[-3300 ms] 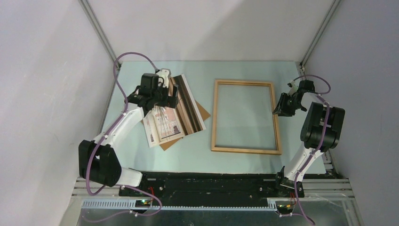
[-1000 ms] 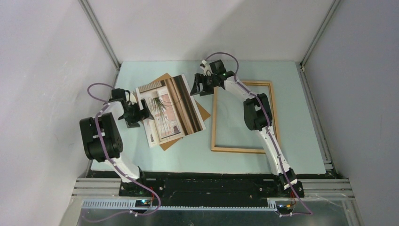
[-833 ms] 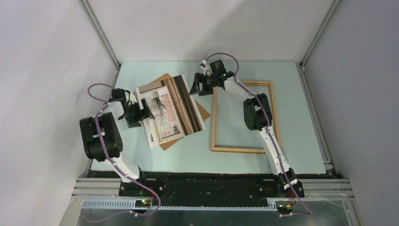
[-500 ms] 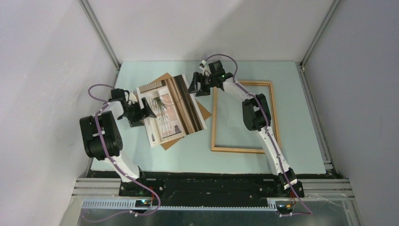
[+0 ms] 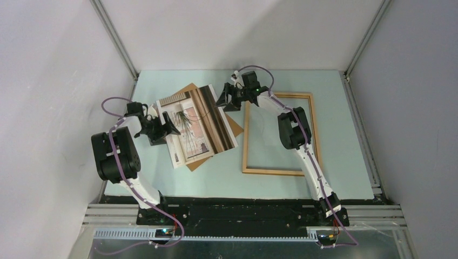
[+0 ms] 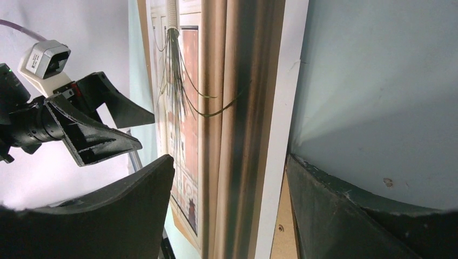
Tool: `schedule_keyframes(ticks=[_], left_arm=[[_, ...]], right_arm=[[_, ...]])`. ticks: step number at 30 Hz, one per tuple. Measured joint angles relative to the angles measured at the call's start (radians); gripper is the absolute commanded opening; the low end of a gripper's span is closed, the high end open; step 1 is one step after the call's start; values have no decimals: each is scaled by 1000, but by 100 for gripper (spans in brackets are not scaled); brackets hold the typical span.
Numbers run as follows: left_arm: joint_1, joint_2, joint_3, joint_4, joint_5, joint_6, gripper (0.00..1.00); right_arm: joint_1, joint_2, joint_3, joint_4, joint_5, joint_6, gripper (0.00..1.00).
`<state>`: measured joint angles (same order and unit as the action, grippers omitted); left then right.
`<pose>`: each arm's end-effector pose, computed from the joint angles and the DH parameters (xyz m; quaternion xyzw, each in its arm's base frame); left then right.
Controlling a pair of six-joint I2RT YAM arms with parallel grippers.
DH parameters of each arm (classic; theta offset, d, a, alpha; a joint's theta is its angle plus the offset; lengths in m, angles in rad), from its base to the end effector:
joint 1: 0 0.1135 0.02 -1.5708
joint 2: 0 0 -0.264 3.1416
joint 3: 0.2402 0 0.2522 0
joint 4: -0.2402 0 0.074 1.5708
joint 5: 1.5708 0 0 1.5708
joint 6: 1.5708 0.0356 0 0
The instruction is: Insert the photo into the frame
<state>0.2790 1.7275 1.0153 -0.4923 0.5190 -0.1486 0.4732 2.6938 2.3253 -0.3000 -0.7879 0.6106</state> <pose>0.3158 0.0721 0.1616 -0.1560 0.9386 -0.2403 0.1921 0.5100 0.2895 0.1341 -0.1099 0.8405 0.5036 0.1668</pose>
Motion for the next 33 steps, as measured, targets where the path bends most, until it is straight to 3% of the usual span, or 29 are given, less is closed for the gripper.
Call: schedule_keyframes(ticks=[14, 23, 33], left_arm=[[4, -26, -34, -22, 66, 24, 90], [2, -42, -39, -72, 76, 30, 98], [-2, -44, -52, -105, 62, 47, 99]], right_arm=[[-14, 0, -27, 43, -33, 18, 78], [-14, -3, -35, 43, -35, 3, 77], [-10, -21, -55, 20, -31, -31, 76]])
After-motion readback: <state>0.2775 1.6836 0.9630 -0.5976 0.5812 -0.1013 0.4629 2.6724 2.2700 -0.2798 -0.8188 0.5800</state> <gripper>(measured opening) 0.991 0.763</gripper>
